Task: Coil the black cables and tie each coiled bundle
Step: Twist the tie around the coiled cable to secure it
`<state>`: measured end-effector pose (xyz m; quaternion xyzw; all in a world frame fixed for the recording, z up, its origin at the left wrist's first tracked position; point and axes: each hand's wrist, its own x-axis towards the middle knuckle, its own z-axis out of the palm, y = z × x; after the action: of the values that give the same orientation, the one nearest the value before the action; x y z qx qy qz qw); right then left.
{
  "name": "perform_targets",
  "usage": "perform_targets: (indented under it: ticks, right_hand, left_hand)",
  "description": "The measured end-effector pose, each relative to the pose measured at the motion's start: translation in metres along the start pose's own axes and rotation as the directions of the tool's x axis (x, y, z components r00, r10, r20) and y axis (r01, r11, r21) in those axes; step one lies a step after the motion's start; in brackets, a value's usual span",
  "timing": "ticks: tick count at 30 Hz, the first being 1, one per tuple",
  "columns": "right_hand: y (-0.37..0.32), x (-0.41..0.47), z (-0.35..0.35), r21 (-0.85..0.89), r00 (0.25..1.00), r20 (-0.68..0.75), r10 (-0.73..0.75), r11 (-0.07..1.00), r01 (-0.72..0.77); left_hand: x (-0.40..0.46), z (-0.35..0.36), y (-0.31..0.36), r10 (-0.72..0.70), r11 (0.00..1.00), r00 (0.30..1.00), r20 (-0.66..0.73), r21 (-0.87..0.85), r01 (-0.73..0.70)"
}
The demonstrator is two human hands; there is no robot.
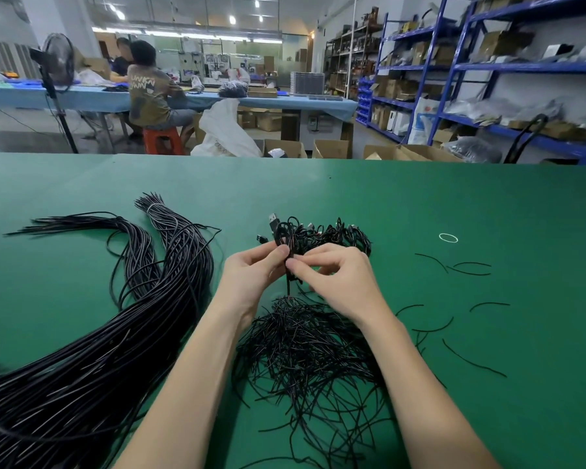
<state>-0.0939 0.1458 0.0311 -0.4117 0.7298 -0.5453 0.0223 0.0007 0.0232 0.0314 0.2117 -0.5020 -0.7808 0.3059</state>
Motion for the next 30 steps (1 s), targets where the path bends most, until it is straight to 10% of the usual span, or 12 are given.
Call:
perform_targets:
  ticks: [11, 18, 30]
  right_hand:
    - [0.014, 0.002, 0.002, 0.241, 0.922, 0.074, 0.381, 0.89, -0.387]
    - [0.024, 0.047, -0.013, 0.083, 0.895, -0.176, 0.41, 0.912, -0.401]
    - [0.048, 0.061, -0.002, -0.241, 0.883, -0.18, 0.433, 0.851, -0.467]
  left_hand:
    - [0.004, -0.006, -0.007, -0.05, 0.994, 0.999, -0.013, 0.099, 0.051]
    - [0.003, -0.008, -0.007, -0.136, 0.982, 0.989, -0.056, 0.125, 0.142]
    - [0.001, -0.005, -0.008, -0.181, 0.971, 0.983, -0.016, 0.156, 0.181]
